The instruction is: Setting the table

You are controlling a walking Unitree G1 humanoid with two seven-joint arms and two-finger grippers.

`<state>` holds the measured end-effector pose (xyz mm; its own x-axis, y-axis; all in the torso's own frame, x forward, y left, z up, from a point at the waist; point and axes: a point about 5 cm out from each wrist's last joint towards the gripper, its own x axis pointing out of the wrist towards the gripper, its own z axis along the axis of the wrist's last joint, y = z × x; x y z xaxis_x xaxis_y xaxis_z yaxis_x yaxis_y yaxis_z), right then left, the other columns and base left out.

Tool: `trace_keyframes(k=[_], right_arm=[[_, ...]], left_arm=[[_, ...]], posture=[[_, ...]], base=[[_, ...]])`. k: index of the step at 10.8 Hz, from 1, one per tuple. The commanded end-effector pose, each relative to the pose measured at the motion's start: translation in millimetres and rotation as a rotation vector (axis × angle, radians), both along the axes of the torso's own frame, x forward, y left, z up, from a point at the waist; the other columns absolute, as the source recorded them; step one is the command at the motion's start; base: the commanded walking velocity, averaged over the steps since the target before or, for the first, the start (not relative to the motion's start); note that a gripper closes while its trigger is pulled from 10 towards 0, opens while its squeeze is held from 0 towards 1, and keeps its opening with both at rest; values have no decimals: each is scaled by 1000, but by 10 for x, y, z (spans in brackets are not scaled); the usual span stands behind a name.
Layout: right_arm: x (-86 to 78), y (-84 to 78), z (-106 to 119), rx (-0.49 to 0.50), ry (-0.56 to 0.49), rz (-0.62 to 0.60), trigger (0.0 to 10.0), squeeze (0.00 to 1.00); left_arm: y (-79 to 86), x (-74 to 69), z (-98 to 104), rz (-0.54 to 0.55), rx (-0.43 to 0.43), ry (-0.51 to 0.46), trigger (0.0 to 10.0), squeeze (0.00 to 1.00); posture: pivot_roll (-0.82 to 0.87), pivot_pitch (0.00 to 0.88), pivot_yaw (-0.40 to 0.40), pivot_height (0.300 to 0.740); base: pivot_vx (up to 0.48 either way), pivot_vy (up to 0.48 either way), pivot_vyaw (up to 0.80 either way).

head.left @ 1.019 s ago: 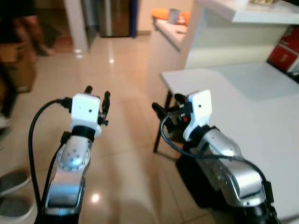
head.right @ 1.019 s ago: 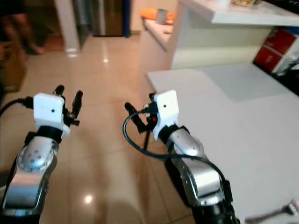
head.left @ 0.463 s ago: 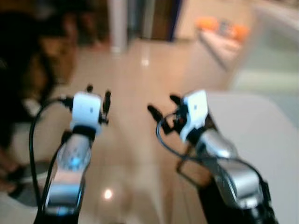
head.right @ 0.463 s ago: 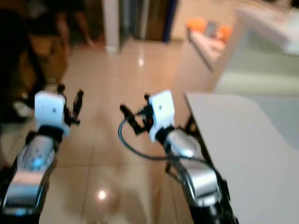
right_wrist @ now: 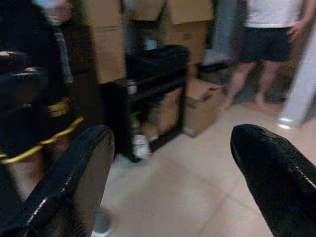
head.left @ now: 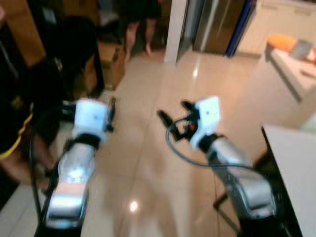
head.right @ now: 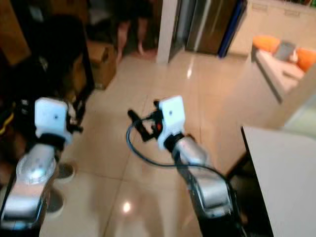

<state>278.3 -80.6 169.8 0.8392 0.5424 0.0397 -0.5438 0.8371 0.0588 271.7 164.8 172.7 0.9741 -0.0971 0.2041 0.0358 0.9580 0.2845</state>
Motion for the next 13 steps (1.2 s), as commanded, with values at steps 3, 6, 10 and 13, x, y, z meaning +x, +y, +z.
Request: trace_keyframes(k=[3, 6, 10, 13], right_arm=[[131, -342, -75, 28, 34, -217, 10000, 0], [100, -409, -177, 23, 51, -240, 10000, 0], [54, -652, -343, 66, 77, -315, 10000, 0], [-9, -767, -397, 146, 45, -346, 10000, 0]], left_arm=[[-108, -1, -15, -37, -7, 1, 10000, 0], [-15, -32, -104, -11, -24, 22, 10000, 0], [175, -106, -181, 34, -67, 15, 10000, 0], [251, -190, -249, 44, -91, 13, 10000, 0]], posture=[[43, 0, -50, 740], [38, 0, -49, 740], [36, 0, -46, 740], [43, 0, -43, 740]], base=[[471, 0, 0], [467, 0, -800], [472, 0, -114], [472, 0, 0]])
